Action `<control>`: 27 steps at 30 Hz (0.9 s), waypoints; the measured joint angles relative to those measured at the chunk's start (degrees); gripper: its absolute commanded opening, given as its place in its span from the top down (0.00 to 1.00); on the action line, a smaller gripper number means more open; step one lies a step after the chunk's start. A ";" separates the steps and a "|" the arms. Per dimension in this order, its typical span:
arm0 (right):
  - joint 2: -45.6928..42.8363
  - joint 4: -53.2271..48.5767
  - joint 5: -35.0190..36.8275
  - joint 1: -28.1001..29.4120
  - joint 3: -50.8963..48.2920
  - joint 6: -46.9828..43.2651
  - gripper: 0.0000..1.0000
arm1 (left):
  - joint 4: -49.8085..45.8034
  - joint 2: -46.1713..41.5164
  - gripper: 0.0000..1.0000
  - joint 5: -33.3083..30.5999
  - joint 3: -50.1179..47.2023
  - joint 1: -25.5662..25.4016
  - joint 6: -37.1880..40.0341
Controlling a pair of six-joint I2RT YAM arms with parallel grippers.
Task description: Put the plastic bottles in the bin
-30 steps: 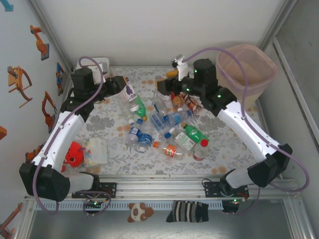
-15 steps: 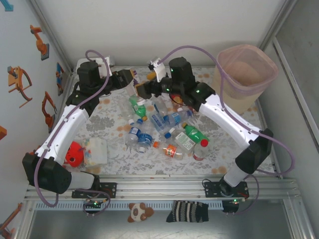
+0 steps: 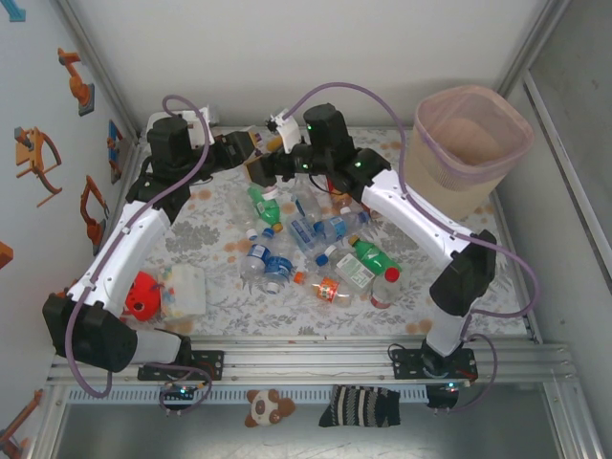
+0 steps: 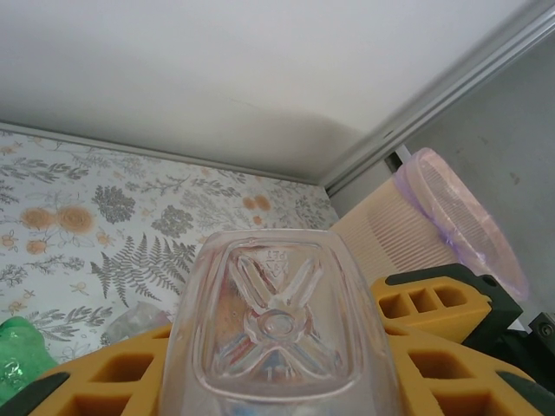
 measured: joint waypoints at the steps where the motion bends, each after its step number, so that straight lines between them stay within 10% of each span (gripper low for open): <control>1: 0.11 -0.13 0.20 0.00 0.15 -0.22 0.15 | 0.00 0.00 0.62 0.02 0.00 0.00 0.00; 27: 1.62 -3.63 3.85 0.59 0.92 -1.68 0.30 | 1.07 -0.02 0.47 0.39 1.03 -0.81 -0.50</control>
